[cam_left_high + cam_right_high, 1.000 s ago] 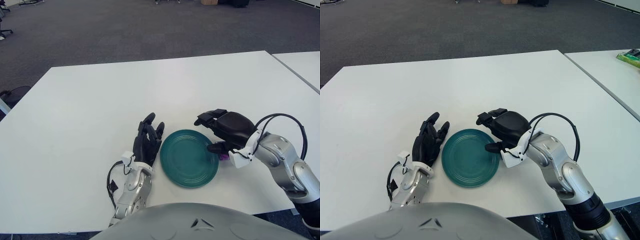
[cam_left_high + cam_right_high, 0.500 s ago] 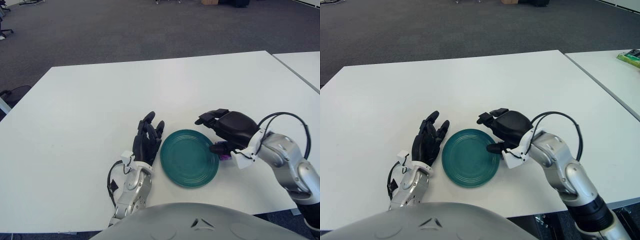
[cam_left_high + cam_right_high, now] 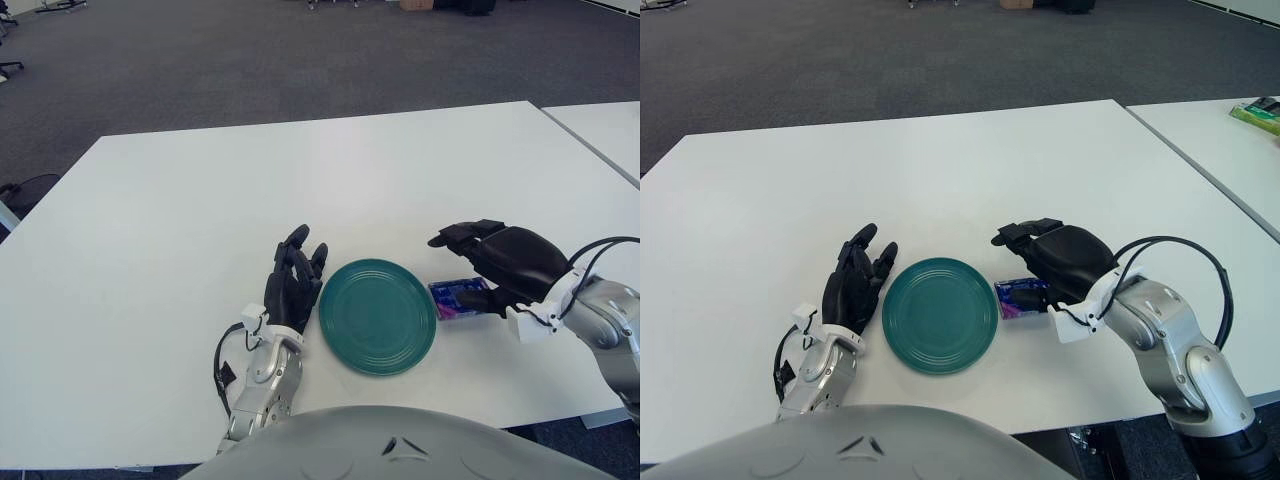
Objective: Put the gum into the plate.
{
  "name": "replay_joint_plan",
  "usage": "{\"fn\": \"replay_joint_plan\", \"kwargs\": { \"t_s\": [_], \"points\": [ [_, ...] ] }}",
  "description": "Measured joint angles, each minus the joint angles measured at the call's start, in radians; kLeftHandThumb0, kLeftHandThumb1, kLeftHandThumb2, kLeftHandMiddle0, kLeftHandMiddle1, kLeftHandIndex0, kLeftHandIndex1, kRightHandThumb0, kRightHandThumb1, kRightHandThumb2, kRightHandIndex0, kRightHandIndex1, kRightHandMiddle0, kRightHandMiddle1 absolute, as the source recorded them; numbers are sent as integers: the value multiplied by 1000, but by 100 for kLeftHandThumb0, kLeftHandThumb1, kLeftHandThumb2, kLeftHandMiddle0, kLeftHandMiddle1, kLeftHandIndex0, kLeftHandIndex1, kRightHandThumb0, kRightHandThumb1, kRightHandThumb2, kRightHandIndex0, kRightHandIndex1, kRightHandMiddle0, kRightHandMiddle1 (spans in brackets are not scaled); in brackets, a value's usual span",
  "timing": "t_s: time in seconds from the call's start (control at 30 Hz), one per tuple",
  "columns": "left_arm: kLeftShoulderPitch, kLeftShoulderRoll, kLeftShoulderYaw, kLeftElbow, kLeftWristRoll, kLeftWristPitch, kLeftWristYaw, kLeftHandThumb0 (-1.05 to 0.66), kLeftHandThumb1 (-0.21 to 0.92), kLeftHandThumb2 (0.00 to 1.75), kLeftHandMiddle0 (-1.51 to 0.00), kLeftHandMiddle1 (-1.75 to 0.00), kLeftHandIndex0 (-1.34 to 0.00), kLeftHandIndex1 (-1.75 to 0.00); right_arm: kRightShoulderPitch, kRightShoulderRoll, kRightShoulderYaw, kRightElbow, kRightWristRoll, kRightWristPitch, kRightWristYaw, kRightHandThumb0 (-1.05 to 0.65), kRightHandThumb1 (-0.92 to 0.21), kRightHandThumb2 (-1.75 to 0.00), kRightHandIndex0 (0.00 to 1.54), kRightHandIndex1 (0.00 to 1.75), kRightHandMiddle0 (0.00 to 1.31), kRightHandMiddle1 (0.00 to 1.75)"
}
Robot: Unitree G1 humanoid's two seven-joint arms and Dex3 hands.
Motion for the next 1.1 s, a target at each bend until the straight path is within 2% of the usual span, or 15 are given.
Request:
{"fn": "replay_joint_plan", "kwargs": {
  "t_s": [0.4,1.1],
  "points": [
    [5,-2,19,-6,-1,1,-6,-72,92,79,-53,-2,-7,-81,29,3,-2,11,-21,14,-16,-97,-92,-95,32,0,0,54],
    [11,-4,40,-26,-4,17,-34,-71,92,80,-49,0,-6,-80,50,21,18,5,-41,30,-10,-99,-92,-98,28,0,0,51]
  ]
}}
